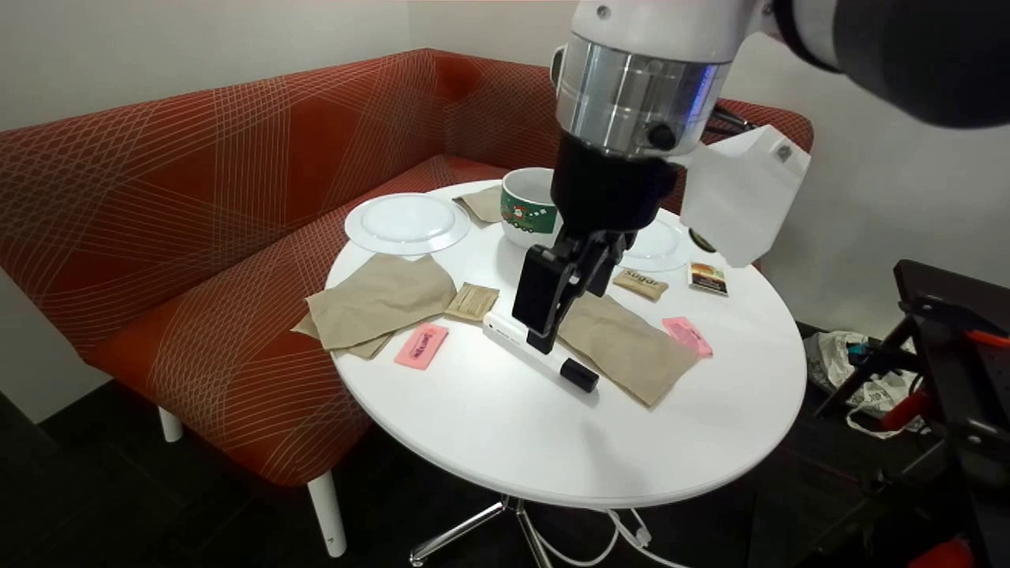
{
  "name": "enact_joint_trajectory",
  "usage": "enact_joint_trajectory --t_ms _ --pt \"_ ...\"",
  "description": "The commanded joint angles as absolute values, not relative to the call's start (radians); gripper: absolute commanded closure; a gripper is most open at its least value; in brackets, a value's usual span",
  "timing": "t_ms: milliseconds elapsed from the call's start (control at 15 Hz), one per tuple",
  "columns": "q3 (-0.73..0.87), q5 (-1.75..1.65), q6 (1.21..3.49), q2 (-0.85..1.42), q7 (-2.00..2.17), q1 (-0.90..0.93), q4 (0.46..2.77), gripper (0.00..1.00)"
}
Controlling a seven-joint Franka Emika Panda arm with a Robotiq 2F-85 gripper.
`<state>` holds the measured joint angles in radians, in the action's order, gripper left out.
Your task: Put the black marker inside the mug
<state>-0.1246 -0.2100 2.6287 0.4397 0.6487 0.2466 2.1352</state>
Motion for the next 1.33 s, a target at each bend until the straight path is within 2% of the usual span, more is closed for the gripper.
enact_joint_trajectory --t_ms 0,1200,1267 --pt "-0.102 -0.148 2.685 0.516 0.567 0.267 2.087 0.0" --pt "-0.047 -0.011 2.689 0.628 0.439 0.265 1.978 0.0" --pt "-0.045 -0.01 2.69 0.633 0.439 0.265 1.976 0.25"
